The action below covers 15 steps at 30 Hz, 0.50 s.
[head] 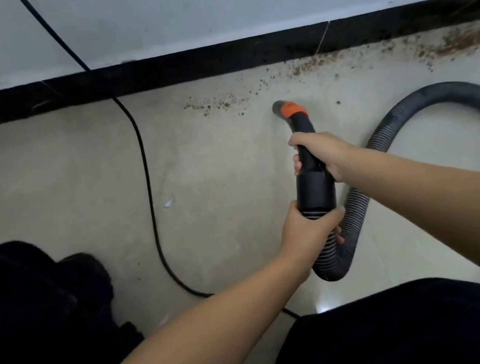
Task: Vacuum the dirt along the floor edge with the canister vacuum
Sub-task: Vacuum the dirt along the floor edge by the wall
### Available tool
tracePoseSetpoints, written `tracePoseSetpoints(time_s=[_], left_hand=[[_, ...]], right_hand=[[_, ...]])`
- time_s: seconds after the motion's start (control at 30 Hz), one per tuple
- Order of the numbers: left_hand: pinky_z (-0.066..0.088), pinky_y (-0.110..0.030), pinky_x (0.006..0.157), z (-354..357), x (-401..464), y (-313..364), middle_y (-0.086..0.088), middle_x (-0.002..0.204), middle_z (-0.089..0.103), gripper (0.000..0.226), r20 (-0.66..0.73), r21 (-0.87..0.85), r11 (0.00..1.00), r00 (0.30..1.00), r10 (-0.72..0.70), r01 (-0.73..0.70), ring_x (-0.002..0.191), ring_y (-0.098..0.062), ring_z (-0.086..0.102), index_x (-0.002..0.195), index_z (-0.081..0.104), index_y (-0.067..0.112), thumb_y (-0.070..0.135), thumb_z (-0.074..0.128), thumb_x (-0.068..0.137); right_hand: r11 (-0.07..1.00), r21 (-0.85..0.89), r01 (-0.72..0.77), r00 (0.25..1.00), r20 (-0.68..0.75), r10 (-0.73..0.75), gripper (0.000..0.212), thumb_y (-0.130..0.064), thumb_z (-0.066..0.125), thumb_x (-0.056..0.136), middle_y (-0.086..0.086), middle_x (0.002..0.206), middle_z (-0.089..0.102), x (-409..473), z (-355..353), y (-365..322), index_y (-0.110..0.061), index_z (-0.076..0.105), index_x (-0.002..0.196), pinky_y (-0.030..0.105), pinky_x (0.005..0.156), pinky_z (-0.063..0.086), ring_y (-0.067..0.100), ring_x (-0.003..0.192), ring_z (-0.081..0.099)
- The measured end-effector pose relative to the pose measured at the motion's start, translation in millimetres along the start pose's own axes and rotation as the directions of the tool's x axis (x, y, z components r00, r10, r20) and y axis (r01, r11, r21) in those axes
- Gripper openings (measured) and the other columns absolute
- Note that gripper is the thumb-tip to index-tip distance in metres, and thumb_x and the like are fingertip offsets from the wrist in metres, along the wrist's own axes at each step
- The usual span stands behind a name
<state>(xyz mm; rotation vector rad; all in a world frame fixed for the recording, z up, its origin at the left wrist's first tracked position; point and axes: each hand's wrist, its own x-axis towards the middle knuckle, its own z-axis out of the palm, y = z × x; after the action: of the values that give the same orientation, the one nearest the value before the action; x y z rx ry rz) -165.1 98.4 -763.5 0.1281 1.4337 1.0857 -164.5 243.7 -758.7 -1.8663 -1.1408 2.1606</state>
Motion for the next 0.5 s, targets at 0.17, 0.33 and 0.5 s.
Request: tracePoseSetpoints(time_s=[0.17, 0.33, 0.5], left_hand=[[0.049, -0.025, 0.052, -33.8, -4.0, -20.0, -0.010, 0.061, 0.060, 0.040, -0.095, -0.082, 0.997, 0.995, -0.024, 0.017, 0.048, -0.019, 0.058, 0.112, 0.049, 0.000, 0.011, 0.071, 0.081], [0.050, -0.028, 0.056, -54.8, -10.9, -28.0, -0.008, 0.059, 0.060, 0.035, -0.105, -0.110, 0.994, 0.994, -0.030, 0.018, 0.050, -0.018, 0.058, 0.109, 0.051, 0.001, 0.012, 0.070, 0.082], [0.051, -0.030, 0.065, -55.1, -9.2, -26.7, -0.010, 0.072, 0.064, 0.027, -0.100, -0.080, 0.994, 0.991, -0.085, 0.078, 0.062, -0.019, 0.061, 0.095, 0.059, 0.007, 0.022, 0.075, 0.079]], right_hand=[[0.998, -0.052, 0.043, 0.993, 0.112, -0.037, 0.014, -0.006, 0.056, 0.088, 0.010, 0.052, 0.046, 1.9, 47.9, 16.0, -0.006, 0.043, 0.084, 0.027, 0.043, 0.047, 0.020, 0.035, 0.046], [0.993, -0.113, 0.038, 0.989, 0.147, -0.021, 0.014, -0.008, 0.057, 0.088, 0.009, 0.051, 0.048, -1.1, 73.5, 22.8, -0.007, 0.043, 0.084, 0.030, 0.048, 0.048, 0.021, 0.038, 0.046], [0.981, -0.178, 0.072, 0.997, 0.035, -0.067, 0.013, -0.008, 0.056, 0.088, 0.010, 0.051, 0.048, -0.5, 74.1, 21.4, -0.006, 0.044, 0.084, 0.031, 0.046, 0.049, 0.022, 0.038, 0.047]])
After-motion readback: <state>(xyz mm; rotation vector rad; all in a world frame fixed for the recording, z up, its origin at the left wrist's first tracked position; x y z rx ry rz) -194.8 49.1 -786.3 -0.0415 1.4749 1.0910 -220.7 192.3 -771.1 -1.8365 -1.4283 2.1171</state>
